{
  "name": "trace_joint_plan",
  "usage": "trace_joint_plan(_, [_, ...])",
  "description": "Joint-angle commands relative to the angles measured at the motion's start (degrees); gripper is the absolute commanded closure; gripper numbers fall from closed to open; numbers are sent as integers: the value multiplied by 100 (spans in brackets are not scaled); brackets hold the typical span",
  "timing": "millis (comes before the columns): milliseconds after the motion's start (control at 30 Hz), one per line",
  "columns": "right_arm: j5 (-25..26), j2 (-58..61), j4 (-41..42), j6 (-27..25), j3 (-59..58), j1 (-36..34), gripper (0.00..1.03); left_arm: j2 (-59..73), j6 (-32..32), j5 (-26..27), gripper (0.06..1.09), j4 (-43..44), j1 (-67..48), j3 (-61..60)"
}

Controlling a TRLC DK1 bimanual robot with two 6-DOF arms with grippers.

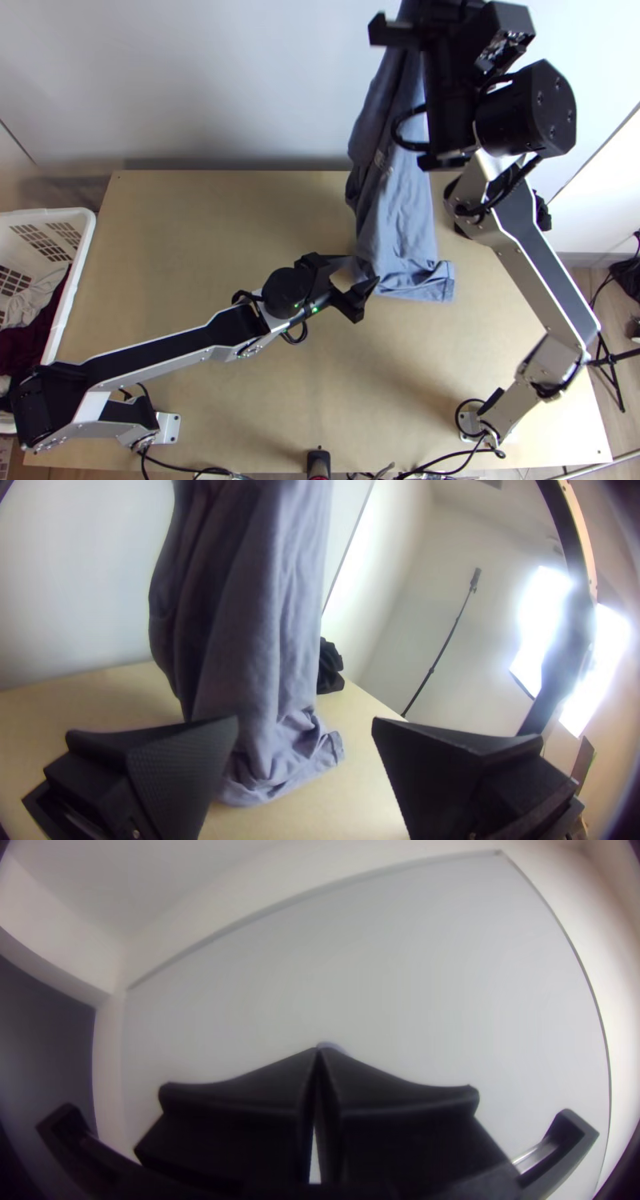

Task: Fold the t-shirt

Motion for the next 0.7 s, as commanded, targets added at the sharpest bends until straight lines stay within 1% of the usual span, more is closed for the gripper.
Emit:
trace_joint_plan(0, [71,475,578,-384,490,-21,100,-25,-1,-180,11,-25,-60,62])
trace_joint_plan(133, [44,457,754,-498,587,-3,100,-7,8,-409,11,-43,-51,203])
trace_joint_plan(167, [44,457,894,-595,613,-3,100,19,8,-444,11,-78,-43,247])
trace_joint_plan(267, [0,545,1501,-1122,789,-12,100,107,8,-523,11,-131,-78,370])
trace_joint_plan(333, [-9,528,1685,-1228,824,-65,100,204,8,-567,11,-174,-148,458])
trace_joint_plan(400, [0,475,2054,-1439,815,-65,100,318,8,-611,11,-192,-245,511])
trace_joint_plan(500, [0,361,2274,-1474,815,-65,100,502,25,-690,11,-192,-368,599])
trace_joint_plan(667, [0,194,2239,-1447,728,67,100,924,78,-874,11,-139,-456,678])
